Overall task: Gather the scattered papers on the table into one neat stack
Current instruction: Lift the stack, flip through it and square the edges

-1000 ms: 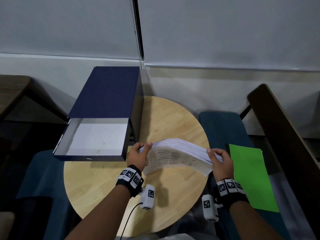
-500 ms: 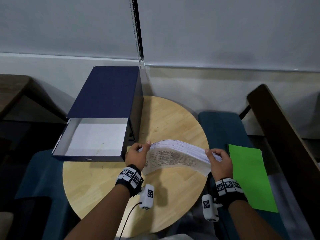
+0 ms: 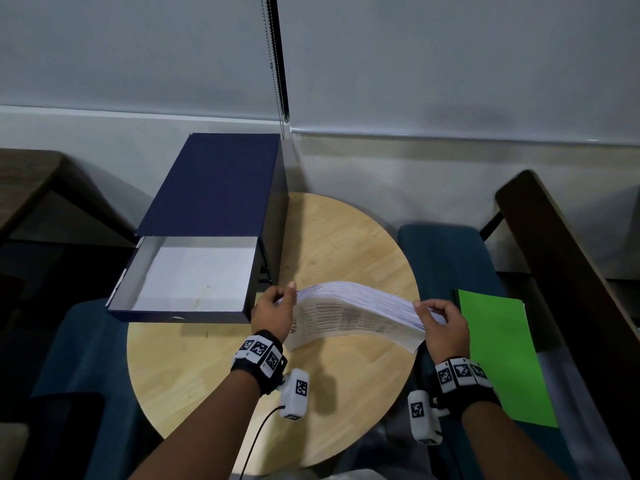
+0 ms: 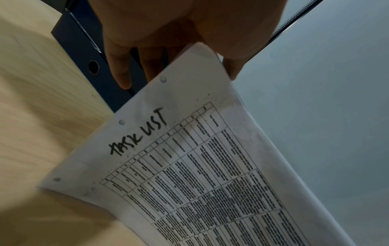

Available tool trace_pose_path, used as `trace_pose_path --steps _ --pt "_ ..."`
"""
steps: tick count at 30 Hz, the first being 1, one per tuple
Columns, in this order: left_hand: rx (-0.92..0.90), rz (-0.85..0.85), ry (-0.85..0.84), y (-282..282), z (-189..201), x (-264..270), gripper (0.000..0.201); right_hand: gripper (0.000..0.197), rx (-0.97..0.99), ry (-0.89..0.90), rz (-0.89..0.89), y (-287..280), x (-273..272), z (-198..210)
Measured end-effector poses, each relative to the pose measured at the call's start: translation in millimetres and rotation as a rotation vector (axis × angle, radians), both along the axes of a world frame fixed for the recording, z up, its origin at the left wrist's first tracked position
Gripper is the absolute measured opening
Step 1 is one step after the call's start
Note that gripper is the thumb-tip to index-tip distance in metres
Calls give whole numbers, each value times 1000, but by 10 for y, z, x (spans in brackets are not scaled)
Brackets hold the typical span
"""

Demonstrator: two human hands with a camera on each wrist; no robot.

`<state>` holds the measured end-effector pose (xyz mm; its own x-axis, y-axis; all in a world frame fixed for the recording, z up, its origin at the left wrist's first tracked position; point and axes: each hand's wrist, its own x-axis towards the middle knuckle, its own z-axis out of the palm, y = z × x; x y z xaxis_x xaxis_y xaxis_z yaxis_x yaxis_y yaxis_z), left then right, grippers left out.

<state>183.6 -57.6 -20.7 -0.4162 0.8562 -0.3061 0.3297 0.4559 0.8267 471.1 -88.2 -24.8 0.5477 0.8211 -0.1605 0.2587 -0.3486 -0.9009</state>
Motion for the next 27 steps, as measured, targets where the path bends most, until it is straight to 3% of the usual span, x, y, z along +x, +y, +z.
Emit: trace_pose_path --steps 3,6,9,12,14,16,18,19,23,25,27 --pt "-1 5 -17 -16 28 19 41 19 -17 -2 -12 8 -2 6" --pt "47 -115 -107 -81 -10 -16 37 20 -28 -6 5 9 -2 14" --pt "68 -285 60 -112 -130 -96 26 19 -64 -94 11 23 -3 74" --pt "113 -326 187 -100 -171 -119 16 14 47 -324 27 119 -98 319" --pt "133 -325 232 -93 -193 -119 18 30 143 -475 280 198 -330 531" --pt "130 -333 263 -110 -209 -104 14 56 165 -712 665 261 -652 648" --pt "146 -342 294 -128 -179 -71 13 77 35 -933 968 335 -935 578" --pt "177 -355 310 -136 -167 -53 14 78 -49 -1010 1058 373 -1036 502" --pt "321 -463 518 -134 -25 16 14 37 -164 -1145 1111 478 -1160 388" --pt "388 -495 572 -114 71 25 18 34 -126 -1116 1064 470 -1071 437" --pt "426 -446 497 -113 160 50 40 30 -79 -1066 993 459 -905 552"
